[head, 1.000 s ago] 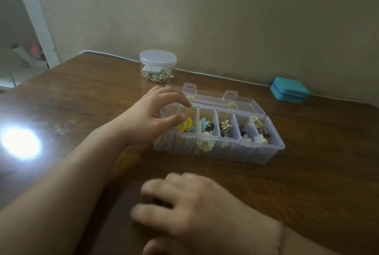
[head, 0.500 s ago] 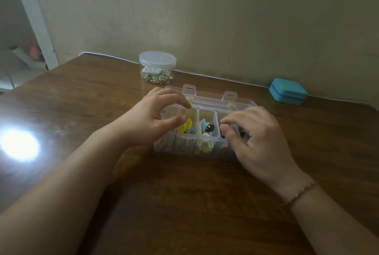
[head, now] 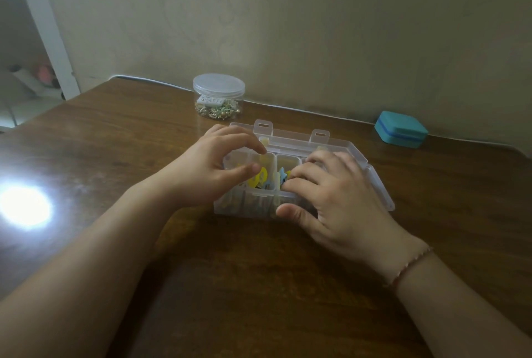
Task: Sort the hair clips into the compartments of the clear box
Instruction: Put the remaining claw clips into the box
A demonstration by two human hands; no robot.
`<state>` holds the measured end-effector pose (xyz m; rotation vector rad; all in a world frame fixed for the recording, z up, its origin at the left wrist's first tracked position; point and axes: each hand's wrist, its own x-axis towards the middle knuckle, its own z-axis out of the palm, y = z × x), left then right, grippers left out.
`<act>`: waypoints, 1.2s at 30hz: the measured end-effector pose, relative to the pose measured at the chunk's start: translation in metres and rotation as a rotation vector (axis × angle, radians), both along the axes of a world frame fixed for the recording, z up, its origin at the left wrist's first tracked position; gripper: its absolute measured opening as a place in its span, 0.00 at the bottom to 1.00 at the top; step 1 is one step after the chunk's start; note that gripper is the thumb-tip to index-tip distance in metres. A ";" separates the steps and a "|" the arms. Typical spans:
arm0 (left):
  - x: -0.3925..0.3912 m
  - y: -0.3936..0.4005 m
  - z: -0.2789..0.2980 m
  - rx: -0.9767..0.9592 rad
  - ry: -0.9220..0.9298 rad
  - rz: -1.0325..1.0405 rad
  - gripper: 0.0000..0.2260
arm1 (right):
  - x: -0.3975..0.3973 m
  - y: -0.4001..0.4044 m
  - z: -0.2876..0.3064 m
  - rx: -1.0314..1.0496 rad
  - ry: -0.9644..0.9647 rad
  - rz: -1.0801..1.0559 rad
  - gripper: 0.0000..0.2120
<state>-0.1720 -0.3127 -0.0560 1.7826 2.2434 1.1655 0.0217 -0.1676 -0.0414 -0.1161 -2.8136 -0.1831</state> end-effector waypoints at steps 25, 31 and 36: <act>0.012 0.011 0.008 0.241 -0.903 0.298 0.19 | 0.017 0.048 0.011 -0.704 0.592 -0.210 0.19; 0.008 0.004 0.014 0.497 -1.260 0.046 0.25 | 0.029 0.091 0.004 -1.589 0.599 -0.357 0.33; 0.002 -0.006 0.021 0.570 -1.021 -0.073 0.23 | 0.041 0.097 0.014 -1.555 0.773 -0.184 0.30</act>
